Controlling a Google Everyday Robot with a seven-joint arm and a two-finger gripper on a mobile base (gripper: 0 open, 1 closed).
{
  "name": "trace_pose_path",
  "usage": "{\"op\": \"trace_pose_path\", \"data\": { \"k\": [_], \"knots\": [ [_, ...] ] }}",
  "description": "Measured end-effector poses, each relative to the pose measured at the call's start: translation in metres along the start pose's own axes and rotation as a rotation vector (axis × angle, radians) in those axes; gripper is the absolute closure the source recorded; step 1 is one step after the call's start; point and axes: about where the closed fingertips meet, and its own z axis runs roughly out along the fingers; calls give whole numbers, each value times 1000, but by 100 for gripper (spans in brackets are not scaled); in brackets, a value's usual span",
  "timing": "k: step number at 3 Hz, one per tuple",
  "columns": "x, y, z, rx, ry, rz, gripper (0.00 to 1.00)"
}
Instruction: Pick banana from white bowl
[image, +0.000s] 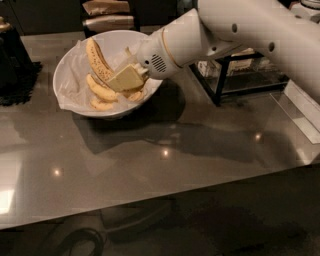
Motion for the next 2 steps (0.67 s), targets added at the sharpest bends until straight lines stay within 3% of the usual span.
{"op": "trace_pose_path", "data": {
  "k": [1,2],
  "knots": [
    [16,22,7,-93,-166,30,100],
    [2,41,-10,-126,-272,11,100]
  ]
}}
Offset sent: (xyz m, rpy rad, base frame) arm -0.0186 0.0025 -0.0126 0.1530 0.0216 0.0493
